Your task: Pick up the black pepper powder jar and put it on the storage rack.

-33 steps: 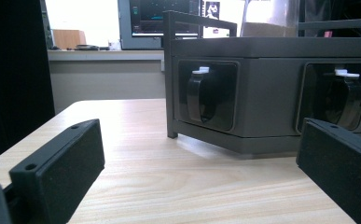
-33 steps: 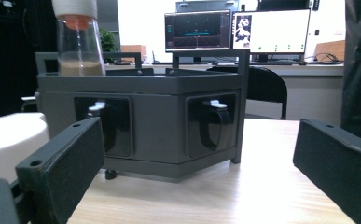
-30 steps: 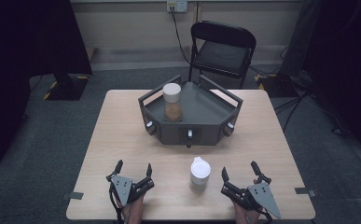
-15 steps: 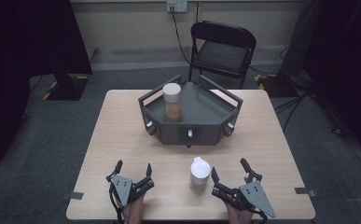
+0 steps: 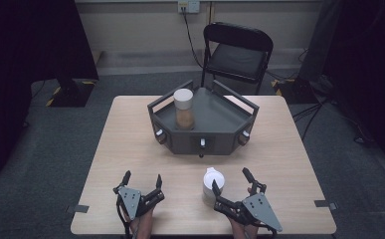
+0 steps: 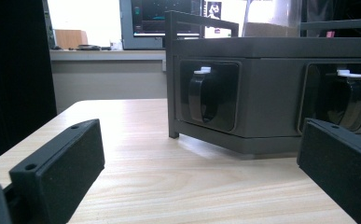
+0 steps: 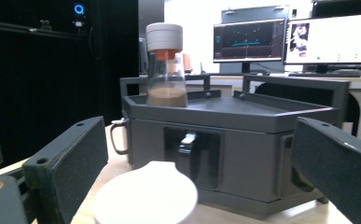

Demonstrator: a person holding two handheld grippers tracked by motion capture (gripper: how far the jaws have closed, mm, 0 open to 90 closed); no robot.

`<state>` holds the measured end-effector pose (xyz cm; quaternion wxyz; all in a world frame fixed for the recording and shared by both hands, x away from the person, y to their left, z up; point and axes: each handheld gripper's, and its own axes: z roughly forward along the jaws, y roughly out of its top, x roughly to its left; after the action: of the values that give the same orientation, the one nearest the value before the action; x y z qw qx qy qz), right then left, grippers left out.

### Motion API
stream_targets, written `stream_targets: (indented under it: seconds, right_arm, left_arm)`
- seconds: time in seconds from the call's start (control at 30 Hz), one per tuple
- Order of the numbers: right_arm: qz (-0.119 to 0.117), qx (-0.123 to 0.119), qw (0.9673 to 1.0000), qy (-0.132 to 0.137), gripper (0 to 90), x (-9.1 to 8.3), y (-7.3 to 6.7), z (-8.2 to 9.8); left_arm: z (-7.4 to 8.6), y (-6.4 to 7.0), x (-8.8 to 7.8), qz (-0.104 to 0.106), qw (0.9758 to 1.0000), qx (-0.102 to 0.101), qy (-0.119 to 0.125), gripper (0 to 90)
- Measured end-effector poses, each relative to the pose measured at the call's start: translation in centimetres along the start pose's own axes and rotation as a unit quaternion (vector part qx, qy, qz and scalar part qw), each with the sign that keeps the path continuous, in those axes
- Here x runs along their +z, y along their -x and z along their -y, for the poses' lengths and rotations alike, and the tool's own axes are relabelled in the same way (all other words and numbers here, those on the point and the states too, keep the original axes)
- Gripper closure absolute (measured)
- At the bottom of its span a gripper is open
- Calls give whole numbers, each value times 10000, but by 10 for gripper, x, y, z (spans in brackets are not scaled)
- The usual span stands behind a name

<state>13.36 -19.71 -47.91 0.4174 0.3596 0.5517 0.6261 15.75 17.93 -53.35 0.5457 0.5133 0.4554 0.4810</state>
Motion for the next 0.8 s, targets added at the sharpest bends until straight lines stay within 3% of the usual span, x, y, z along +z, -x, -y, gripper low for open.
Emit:
stream_targets:
  seconds: [0.43,0.8]
  right_arm:
    - [-151,-90,9996,-234,51,11,-7,5]
    - [-196,-86,9979,-604,106,17,-11,17]
  left_arm:
    - [0,0,0,-10,10000,2,-1,0]
    - [0,0,0,-9,10000,3,-2,1]
